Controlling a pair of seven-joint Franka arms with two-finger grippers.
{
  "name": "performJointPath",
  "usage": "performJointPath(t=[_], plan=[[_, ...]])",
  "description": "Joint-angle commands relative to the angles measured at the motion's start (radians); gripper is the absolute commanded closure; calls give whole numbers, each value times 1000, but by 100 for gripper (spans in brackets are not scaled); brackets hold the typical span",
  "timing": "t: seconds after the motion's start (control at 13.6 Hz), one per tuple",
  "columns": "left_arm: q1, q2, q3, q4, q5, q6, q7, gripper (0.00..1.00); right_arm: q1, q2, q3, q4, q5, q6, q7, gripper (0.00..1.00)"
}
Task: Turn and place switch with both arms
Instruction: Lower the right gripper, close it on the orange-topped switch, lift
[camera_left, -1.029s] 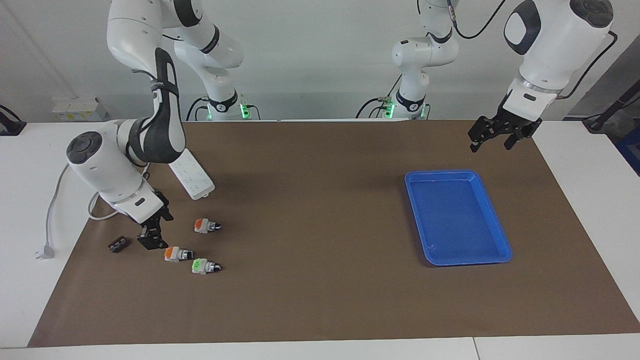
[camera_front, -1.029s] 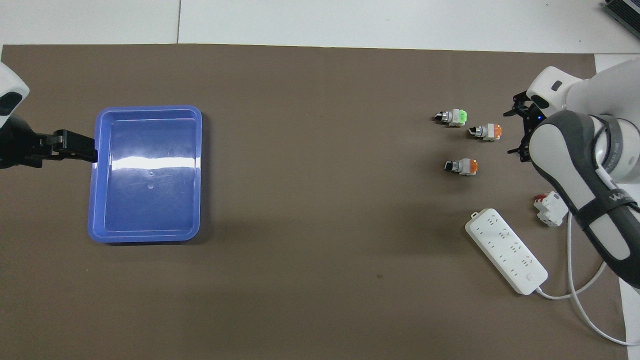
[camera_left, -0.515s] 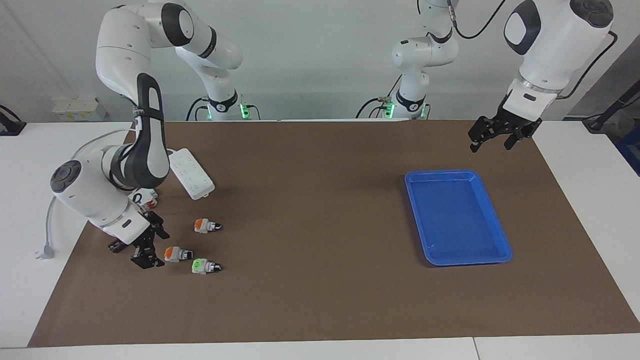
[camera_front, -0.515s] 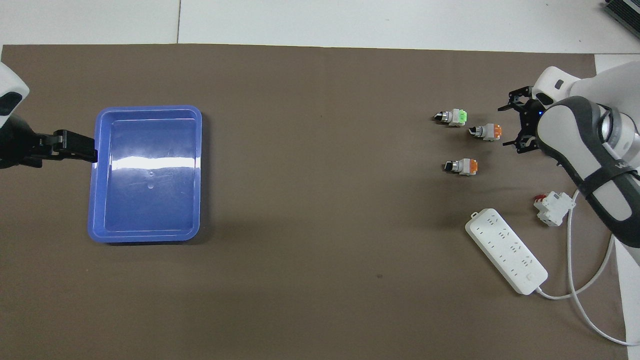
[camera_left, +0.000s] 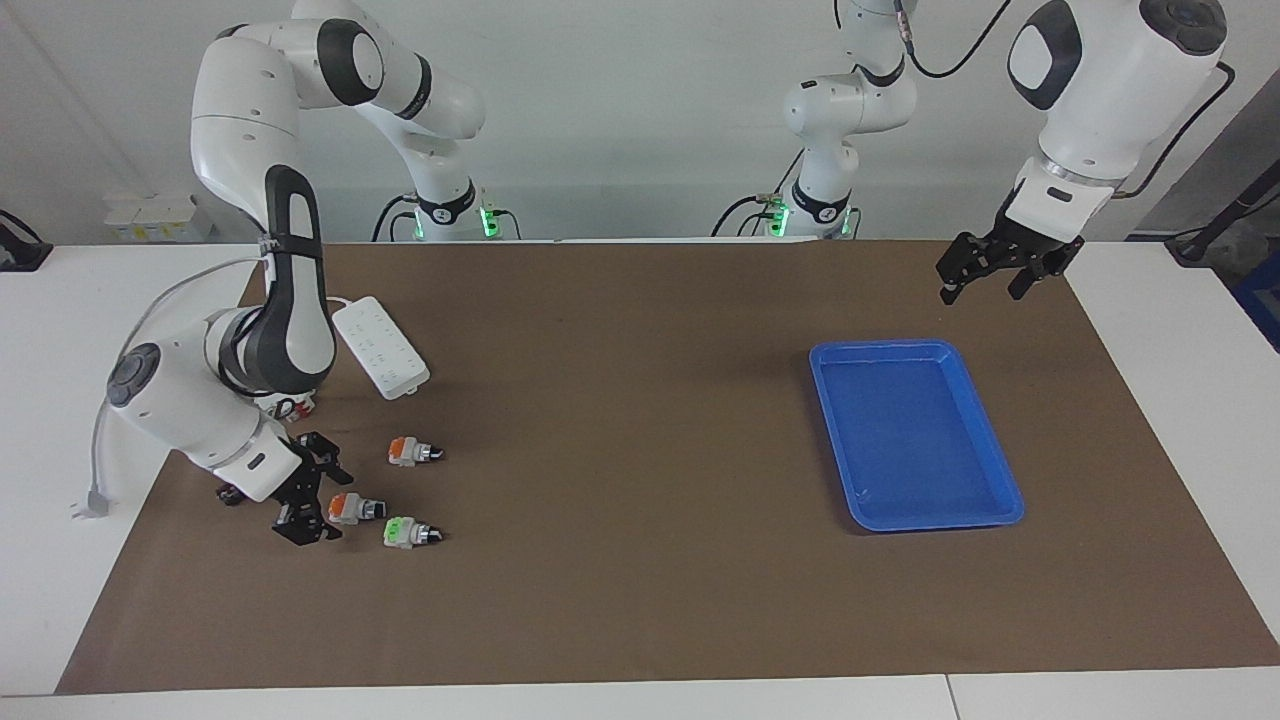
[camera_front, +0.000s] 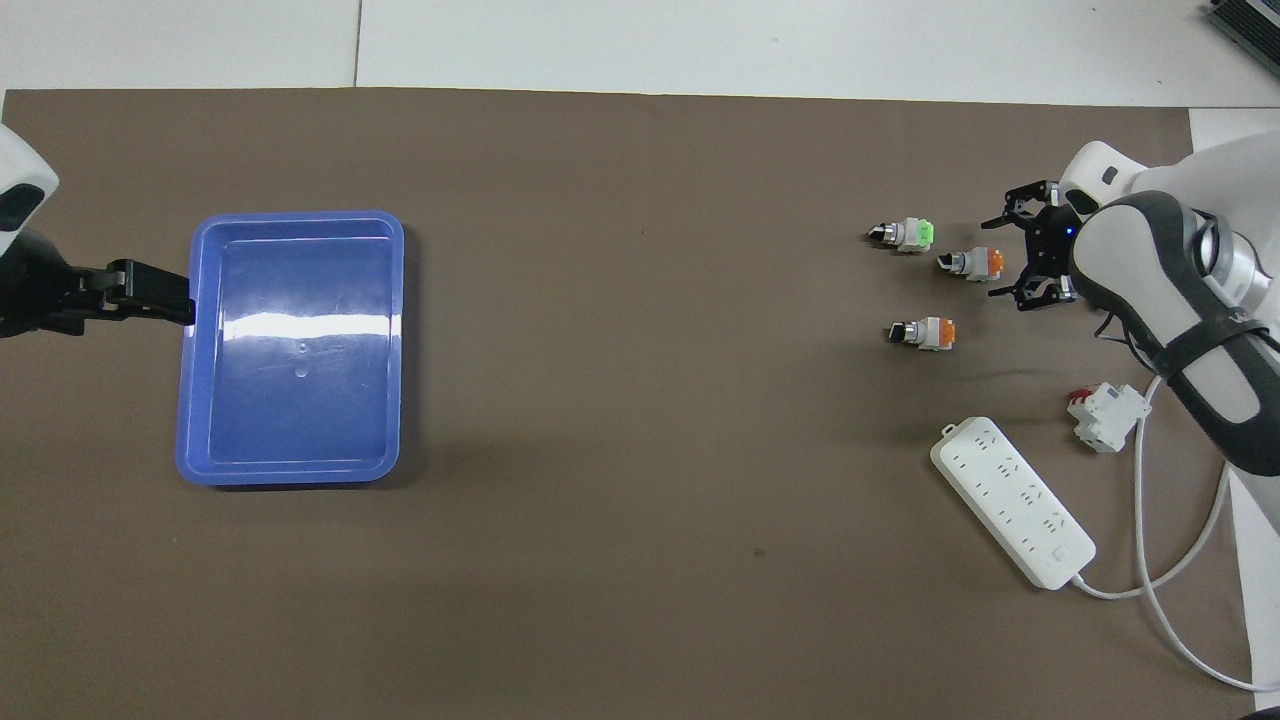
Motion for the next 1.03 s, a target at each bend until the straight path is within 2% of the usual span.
performJointPath(t=[0.0,0.96], plan=[[6,-28,1,-31,-10,3,4,0,-24,5,17,-26,93,22,-80,10],[6,-28,1,-31,-10,3,4,0,-57,-14,18,-107,121,68,-88,18]])
